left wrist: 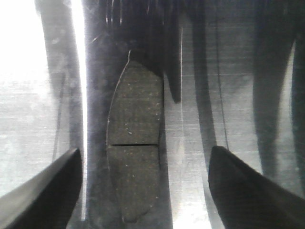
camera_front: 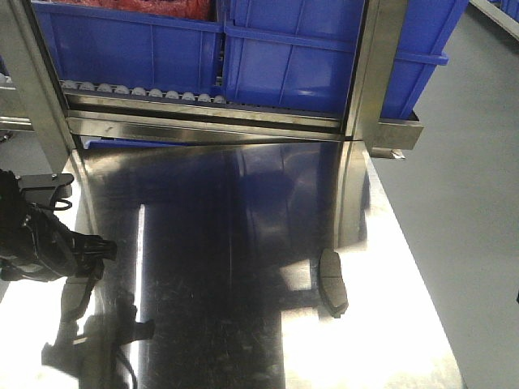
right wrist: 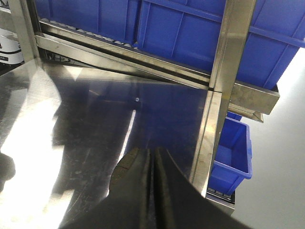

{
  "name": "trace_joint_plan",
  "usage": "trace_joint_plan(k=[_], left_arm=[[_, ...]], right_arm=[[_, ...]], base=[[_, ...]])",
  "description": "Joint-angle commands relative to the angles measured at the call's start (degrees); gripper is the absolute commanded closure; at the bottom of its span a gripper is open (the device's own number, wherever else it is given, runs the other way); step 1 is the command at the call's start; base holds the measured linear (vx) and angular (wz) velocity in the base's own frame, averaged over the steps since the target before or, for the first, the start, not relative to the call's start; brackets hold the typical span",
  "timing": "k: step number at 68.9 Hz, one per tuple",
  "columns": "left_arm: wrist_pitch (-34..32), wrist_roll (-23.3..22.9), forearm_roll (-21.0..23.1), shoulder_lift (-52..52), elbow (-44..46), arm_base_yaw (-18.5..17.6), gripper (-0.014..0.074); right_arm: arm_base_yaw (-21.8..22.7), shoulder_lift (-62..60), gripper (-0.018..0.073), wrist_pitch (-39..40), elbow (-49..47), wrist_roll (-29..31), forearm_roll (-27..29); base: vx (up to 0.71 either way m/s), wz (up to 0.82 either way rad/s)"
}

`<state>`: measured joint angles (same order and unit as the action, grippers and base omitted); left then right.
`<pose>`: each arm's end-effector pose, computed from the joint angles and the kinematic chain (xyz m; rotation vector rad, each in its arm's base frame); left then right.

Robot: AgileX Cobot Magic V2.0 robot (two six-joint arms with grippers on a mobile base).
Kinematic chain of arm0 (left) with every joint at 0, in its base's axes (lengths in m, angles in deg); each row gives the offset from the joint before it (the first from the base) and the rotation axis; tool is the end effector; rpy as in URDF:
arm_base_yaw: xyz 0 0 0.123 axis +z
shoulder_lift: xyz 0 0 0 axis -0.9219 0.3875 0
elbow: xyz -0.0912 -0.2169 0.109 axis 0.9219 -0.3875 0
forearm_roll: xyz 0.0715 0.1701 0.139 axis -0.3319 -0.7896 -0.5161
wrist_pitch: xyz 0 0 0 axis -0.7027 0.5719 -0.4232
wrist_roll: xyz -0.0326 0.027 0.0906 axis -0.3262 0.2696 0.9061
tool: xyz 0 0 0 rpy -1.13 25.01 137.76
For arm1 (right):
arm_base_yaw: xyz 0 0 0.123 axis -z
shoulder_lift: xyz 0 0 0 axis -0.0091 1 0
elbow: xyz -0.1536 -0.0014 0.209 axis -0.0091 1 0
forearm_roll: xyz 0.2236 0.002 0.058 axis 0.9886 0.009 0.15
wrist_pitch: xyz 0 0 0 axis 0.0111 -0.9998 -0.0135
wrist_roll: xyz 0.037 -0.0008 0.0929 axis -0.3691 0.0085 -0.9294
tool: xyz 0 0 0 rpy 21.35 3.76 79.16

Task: Move and align brake pads A on conveyor
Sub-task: 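Lower the open left gripper over the brake pad nearest it, then close the left gripper on the brake pad and lift it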

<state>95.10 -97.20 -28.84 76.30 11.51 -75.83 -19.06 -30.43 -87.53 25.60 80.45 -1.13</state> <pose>0.2792 -0.0432 0.1737 -0.0474 2.8614 -0.0805 0.0722 0.0254 0.2771 -0.3569 1.7907 0.2007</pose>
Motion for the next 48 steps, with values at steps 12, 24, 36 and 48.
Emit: trace_joint_plan(k=[12,24,36,48], left_arm=[[-1.48,0.0,-0.77,0.9,1.6,0.03,0.0083],[-1.72,0.0,-0.77,2.99,1.6,0.03,0.0083],[-2.91,0.0,-0.77,3.07,1.6,0.03,0.0084],[-3.21,0.1,-0.77,3.42,1.6,0.03,0.0121]], right_arm=[[0.13,0.57,0.0563,4.24,-1.48,0.3,-0.42],[0.13,0.57,0.0563,4.24,-1.48,0.3,-0.42],[0.13,0.57,0.0563,4.29,-1.48,0.3,-0.42],[0.13,0.57,0.0563,4.29,-1.48,0.3,-0.42]], base=[[0.0,0.0],[0.0,0.0],[0.0,0.0],[0.0,0.0]])
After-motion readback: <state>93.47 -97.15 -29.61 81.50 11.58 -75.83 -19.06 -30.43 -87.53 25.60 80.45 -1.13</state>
